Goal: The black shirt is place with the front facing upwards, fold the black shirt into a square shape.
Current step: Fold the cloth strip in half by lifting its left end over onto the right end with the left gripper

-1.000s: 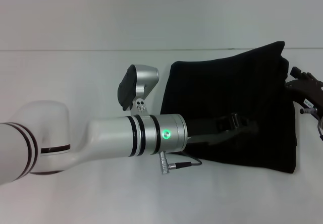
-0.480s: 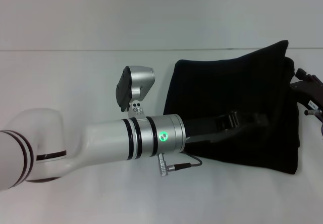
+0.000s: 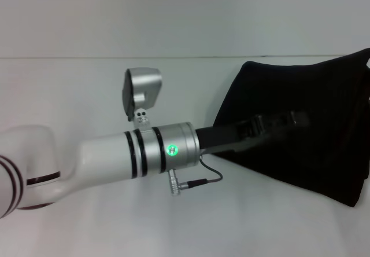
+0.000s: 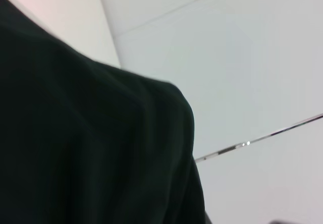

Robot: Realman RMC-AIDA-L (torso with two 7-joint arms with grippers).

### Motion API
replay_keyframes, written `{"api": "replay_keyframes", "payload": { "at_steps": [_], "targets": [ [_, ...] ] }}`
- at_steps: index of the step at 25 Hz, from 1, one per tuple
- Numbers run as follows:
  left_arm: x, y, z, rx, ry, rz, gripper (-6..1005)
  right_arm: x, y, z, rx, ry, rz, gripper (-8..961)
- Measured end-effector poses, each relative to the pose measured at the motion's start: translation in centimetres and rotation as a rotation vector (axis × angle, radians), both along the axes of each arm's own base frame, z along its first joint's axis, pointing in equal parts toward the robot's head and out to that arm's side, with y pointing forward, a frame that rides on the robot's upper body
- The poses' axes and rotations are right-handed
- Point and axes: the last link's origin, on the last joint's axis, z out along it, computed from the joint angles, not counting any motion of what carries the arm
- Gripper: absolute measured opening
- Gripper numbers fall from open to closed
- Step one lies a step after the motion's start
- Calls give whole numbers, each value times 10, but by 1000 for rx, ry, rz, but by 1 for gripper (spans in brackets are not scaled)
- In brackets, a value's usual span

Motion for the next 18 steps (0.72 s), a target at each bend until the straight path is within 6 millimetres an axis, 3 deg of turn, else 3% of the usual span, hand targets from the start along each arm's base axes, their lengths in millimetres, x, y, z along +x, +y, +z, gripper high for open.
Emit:
{"api": "replay_keyframes", "payload": {
  "at_steps": [3,6,10,12,18],
  "targets": [
    [-4,1,5,13,-7,8,591,1,-2,0,-15,-16,10,877],
    [-7,1,6,16,-8,12,765,5,-8,-2,-46,-47,18,877],
    [-9,2,8,20,-4,8,765,14,-19,-2,-46,-51,1,877],
    [-9,3,10,20,-6,6,764,25,-37,-3,-61,-59,-6,877],
    [-13,7,18,33,-4,4,764,39,-62,-4,-86,-75,-17,877]
  ]
}}
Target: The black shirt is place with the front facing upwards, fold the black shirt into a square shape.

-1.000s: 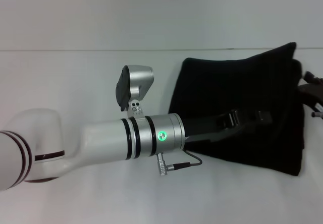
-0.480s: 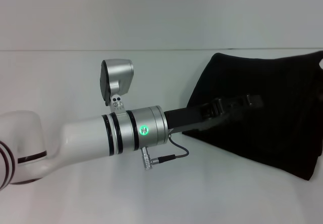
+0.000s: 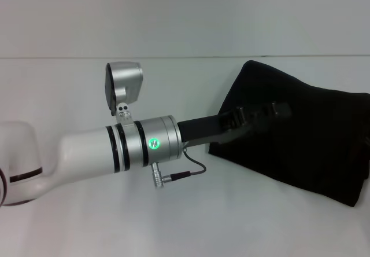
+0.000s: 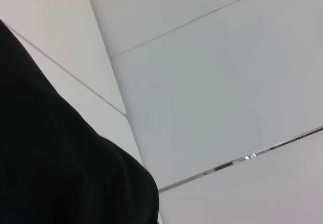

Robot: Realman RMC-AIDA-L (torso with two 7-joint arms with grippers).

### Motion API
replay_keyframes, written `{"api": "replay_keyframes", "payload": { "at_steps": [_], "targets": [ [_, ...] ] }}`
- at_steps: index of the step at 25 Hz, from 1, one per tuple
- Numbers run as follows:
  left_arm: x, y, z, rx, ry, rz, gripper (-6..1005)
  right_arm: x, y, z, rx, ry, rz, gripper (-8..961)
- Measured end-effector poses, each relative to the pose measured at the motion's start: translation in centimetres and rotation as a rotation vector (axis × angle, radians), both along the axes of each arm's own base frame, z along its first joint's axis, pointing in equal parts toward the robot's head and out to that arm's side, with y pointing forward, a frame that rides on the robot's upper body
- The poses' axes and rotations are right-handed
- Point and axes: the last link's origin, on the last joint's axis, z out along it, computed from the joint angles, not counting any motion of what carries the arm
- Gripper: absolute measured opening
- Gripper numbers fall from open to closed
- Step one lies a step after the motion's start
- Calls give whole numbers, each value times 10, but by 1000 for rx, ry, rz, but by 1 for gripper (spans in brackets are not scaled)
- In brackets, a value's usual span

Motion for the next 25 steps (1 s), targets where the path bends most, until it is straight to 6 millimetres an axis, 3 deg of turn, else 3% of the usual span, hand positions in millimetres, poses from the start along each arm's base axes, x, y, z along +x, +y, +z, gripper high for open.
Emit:
{"api": "replay_keyframes", "payload": {
  "at_steps": [9,16,20,25],
  "targets": [
    [-6,6,10,16,11,10,765,13,-33,25,123,42,10,877],
    [-9,7,18,26,0,7,766,5,-28,32,115,161,46,877],
    [-14,6,43,76,-28,-66,766,0,-18,44,-30,356,25,877],
    [-34,0,76,171,36,-183,764,-2,-11,71,-284,544,-70,877]
  ]
}}
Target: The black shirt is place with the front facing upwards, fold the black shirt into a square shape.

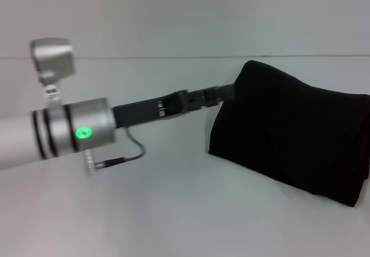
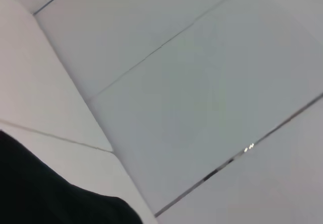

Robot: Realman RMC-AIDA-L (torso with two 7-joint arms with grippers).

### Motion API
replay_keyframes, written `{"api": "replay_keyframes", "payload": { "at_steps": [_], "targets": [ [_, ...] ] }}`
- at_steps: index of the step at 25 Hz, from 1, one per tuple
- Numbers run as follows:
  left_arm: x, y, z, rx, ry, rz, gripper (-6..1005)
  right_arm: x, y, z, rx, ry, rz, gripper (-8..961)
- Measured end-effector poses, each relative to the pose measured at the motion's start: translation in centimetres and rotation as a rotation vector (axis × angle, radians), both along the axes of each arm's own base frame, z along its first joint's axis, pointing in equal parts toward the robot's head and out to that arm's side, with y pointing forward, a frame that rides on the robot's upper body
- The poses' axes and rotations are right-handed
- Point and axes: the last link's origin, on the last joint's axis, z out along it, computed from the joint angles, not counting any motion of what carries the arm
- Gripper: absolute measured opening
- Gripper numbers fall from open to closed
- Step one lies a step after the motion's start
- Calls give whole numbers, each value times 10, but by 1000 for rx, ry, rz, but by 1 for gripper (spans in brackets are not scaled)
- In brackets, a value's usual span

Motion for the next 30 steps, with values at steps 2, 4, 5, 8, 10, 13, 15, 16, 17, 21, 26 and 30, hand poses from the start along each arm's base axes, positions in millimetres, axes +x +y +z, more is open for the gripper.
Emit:
{"api": "replay_keyframes", "payload": {
  "at_steps": [2,4,5,8,10,13,15,16,17,21,26,30],
  "targets": [
    [-7,-4,8,28,25,-35,762,-1,2,8,-102,57,-29,877],
    [-11,-8,16,57,42,-74,761,-5,5,14,-205,122,-69,877],
    [-13,-11,19,80,54,-113,761,-7,7,16,-244,141,-86,877],
    [-16,-18,24,124,88,-206,761,-13,14,18,-320,168,-117,876],
    [-17,-22,26,156,117,-266,760,-19,21,17,-352,174,-125,876],
    [-18,-25,26,174,143,-313,760,-24,28,14,-384,170,-136,876],
    [-19,-27,26,194,153,-337,760,-23,32,12,-395,164,-165,876],
    [-19,-27,26,194,153,-337,760,-23,32,12,-395,164,-165,876],
    [-20,-27,27,205,162,-353,760,-22,34,11,-395,160,-178,876],
    [-26,-32,26,235,238,-443,759,-16,37,8,-386,133,-228,876],
    [-35,-32,16,227,352,-495,759,-20,46,7,-372,126,-219,876],
    [-37,-29,14,245,370,-486,759,-28,56,2,-373,109,-209,876]
  ]
}}
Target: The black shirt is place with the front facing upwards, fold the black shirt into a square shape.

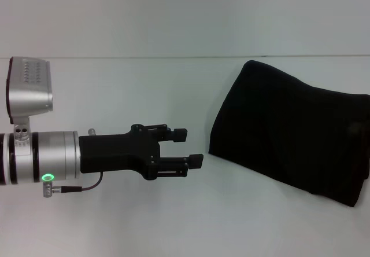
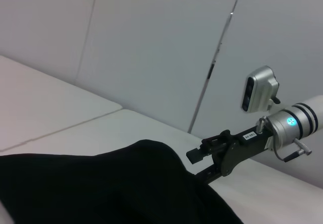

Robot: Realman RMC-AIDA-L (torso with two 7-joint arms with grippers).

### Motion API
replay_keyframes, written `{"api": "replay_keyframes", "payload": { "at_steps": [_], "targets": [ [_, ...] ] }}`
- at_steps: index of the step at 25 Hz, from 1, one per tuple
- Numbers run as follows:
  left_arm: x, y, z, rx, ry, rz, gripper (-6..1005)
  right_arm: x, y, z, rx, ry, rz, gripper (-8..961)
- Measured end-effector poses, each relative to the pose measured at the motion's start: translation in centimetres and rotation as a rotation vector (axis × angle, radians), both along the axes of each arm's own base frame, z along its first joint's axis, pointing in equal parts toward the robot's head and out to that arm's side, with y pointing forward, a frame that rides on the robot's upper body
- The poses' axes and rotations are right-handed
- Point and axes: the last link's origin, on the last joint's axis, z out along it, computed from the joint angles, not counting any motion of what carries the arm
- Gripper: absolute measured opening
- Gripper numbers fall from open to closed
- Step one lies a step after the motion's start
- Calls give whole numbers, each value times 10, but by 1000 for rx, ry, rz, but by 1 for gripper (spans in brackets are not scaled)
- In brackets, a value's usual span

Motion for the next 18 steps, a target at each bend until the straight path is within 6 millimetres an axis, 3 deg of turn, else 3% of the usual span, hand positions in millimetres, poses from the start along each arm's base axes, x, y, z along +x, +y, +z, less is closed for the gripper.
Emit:
{"api": "replay_keyframes", "payload": {
  "at_steps": [18],
  "targets": [
    [2,2,-1,8,-8,3,757,-6,11,-15,-25,-45,4,876]
  ]
}}
